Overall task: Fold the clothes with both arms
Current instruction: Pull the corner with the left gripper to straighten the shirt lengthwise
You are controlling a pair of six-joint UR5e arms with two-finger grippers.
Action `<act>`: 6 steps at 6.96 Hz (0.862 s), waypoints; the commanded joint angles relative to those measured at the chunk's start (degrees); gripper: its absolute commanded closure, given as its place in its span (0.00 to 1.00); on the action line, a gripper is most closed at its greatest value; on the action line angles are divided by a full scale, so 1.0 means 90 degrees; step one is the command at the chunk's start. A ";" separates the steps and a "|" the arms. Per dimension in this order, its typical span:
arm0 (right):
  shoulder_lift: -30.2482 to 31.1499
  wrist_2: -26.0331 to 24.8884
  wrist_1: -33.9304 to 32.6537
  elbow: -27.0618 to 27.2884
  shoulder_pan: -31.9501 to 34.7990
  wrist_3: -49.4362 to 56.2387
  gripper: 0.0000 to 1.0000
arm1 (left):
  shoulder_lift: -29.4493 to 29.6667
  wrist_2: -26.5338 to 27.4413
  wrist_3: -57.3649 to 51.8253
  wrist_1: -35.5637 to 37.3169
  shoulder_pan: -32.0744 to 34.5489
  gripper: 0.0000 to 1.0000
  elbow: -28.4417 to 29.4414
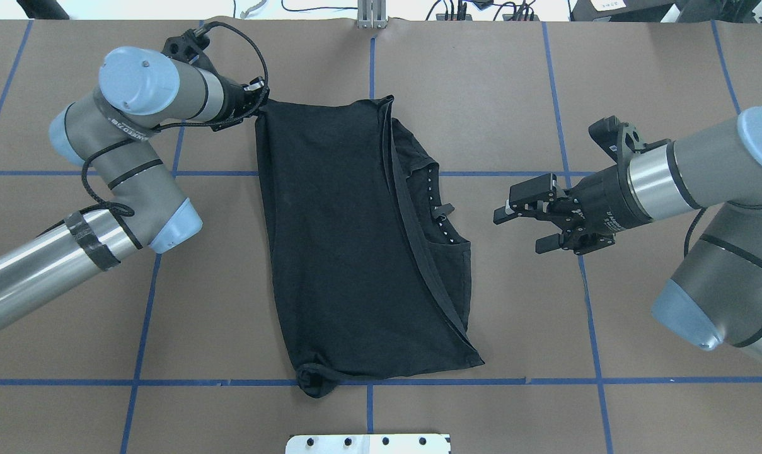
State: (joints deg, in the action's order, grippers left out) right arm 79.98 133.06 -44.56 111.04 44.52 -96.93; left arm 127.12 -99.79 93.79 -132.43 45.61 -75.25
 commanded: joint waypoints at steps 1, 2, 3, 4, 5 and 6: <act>-0.0009 0.0031 0.0000 0.0006 0.0064 0.0027 0.00 | 0.0474 0.0491 -0.0001 -0.1218 0.0039 1.00 0.1207; -0.0009 -0.0018 0.0000 0.0016 0.0064 0.0037 0.00 | 0.0475 0.0492 -0.0001 -0.1281 0.0039 1.00 0.1231; -0.0029 -0.0018 0.0000 0.0026 0.0064 0.0144 0.00 | 0.0475 0.0492 -0.0001 -0.1291 0.0039 0.67 0.1212; -0.0077 -0.0028 0.0000 0.0026 0.0064 0.0154 0.00 | 0.0466 0.0501 -0.0204 -0.1301 0.0039 0.01 0.1232; -0.0068 -0.0038 0.0000 0.0016 0.0064 0.0193 0.00 | 0.0465 0.0501 -0.0400 -0.1311 0.0087 0.00 0.1203; -0.0087 -0.0106 -0.0010 -0.0042 0.0035 0.0425 0.00 | 0.0446 0.0472 -0.0431 -0.1311 0.0252 0.00 0.1096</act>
State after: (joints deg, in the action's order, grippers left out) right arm 79.34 132.58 -44.59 111.06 45.01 -94.72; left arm 131.27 -95.36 90.79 -144.17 46.72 -64.67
